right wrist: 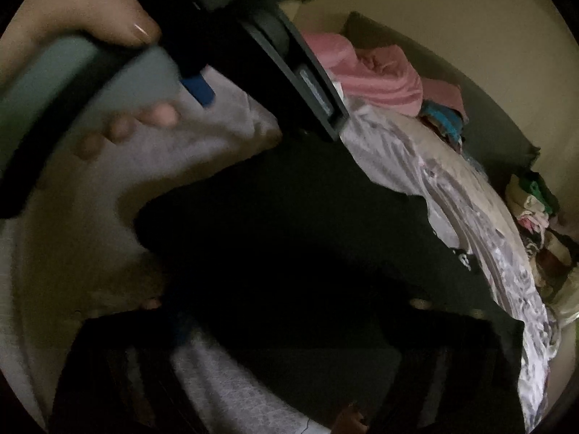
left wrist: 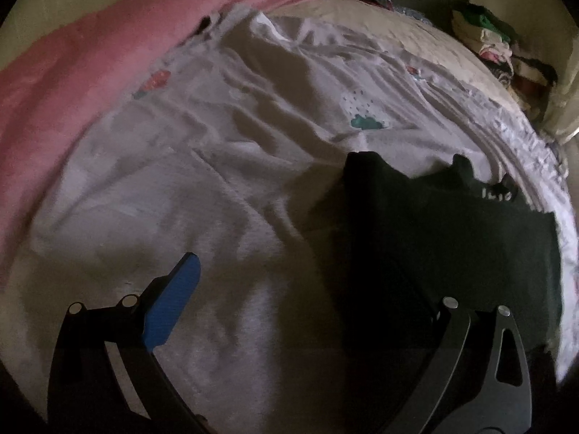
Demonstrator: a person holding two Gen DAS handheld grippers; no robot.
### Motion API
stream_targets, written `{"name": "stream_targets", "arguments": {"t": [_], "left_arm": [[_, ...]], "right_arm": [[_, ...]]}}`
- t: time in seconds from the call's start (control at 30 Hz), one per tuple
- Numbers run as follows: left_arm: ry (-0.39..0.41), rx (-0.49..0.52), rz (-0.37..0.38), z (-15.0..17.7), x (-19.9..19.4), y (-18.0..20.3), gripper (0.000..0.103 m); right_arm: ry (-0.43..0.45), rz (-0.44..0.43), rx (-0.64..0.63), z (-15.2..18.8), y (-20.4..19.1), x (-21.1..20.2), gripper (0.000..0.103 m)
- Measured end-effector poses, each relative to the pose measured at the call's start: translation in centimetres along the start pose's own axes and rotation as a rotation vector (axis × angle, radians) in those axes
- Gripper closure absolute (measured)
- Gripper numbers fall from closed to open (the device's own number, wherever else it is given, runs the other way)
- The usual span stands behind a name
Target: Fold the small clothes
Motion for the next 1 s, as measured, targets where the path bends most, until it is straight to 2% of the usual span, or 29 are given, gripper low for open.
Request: {"name": "stream_targets", "arguments": {"t": [0.07, 0.1, 0.13, 0.3, 0.5, 0.57, 0.63, 0.73, 0.77, 1.0], "left_arm": [[-0.017, -0.028, 0.026, 0.1, 0.4, 0.3, 0.010], [-0.029, -0.050, 0.042, 0.1, 0.7, 0.4, 0.010], [-0.037, -0.069, 0.056, 0.2, 0.9, 0.6, 0.010], [-0.072, -0.112, 0.109, 0.6, 1.6, 2.1, 0.010], [-0.080, -0.119, 0.150, 0.7, 1.8, 4.5, 0.010], [-0.079, -0.120, 0.174, 0.7, 1.4, 5.4, 0.023], [-0.073, -0.105, 0.181, 0.6, 1.0, 6.5, 0.052], [-0.056, -0.100, 0.208, 0.2, 0.2, 7.9, 0.078], [-0.048, -0.082, 0.211, 0.0, -0.2, 8.6, 0.083], [0.015, -0.005, 0.194, -1.4, -2.6, 11.0, 0.090]], "right_arm": [[0.031, -0.012, 0.009, -0.5, 0.0, -0.6, 0.058], [0.045, -0.025, 0.016, -0.7, 0.0, -0.9, 0.073], [0.055, -0.028, 0.024, -0.8, 0.1, -1.2, 0.078], [0.086, -0.035, 0.070, -1.4, 0.8, -2.2, 0.089], [0.129, -0.042, 0.169, -2.0, 2.5, -3.8, 0.092], [0.146, -0.036, 0.189, -2.2, 3.1, -4.5, 0.093], [0.159, -0.027, 0.203, -2.4, 3.6, -5.2, 0.094], [0.169, -0.017, 0.224, -2.4, 4.5, -6.0, 0.095], [0.172, -0.012, 0.229, -2.4, 4.8, -6.2, 0.095], [0.206, 0.024, 0.272, -2.3, 7.0, -8.2, 0.096]]}}
Point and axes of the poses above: each gripper's, at about its wrist camera, not at the fingertips, and x roughly the way its jaws point, y to its right, z to its underside, the point moved 8 cm from there along x, roughly the way its jaws point, and after that the axes turned 15 degrees about y, right-handed, at the moved point
